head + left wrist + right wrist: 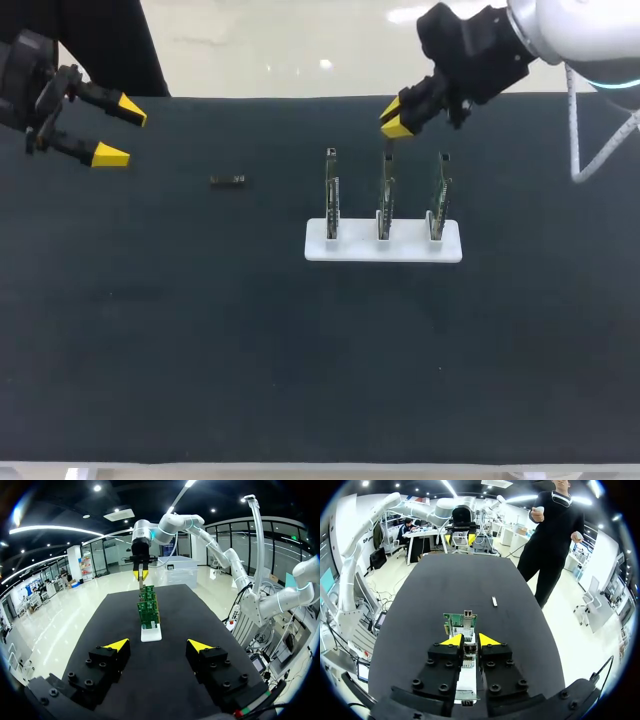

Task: Pick up the optical module with the left hand, and insert it into the network port with the right hand.

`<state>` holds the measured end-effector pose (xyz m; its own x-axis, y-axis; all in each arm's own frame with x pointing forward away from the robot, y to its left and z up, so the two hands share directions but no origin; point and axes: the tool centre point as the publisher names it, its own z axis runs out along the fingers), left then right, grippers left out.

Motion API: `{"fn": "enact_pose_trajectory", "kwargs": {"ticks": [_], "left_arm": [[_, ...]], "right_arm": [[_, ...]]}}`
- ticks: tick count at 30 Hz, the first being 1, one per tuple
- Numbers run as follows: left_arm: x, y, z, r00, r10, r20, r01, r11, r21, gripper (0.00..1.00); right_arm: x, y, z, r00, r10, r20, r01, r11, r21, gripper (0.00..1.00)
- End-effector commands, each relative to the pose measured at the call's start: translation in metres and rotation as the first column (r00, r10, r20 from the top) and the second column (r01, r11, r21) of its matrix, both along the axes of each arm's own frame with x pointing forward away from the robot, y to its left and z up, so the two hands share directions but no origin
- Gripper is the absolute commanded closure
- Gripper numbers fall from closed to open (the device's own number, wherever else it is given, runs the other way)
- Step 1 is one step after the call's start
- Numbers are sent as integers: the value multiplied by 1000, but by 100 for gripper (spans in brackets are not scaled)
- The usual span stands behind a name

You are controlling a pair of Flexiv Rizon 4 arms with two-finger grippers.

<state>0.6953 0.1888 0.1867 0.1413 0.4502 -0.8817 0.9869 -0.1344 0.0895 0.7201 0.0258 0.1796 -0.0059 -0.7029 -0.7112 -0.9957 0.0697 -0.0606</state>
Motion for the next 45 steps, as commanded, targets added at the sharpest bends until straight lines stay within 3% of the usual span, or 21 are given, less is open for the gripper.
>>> {"fn": "enact_pose_trajectory", "kwargs": {"ticks": [1,45], "left_arm": [[1,0,0,1000,-2,0,2,1000,2,0],[1,0,0,1000,-2,0,2,1000,2,0]], "right_arm": [[0,1,-1,1000,-2,0,2,1000,0,100],[-9,-4,-7,1000,-1,2,1,1000,11,100]]}}
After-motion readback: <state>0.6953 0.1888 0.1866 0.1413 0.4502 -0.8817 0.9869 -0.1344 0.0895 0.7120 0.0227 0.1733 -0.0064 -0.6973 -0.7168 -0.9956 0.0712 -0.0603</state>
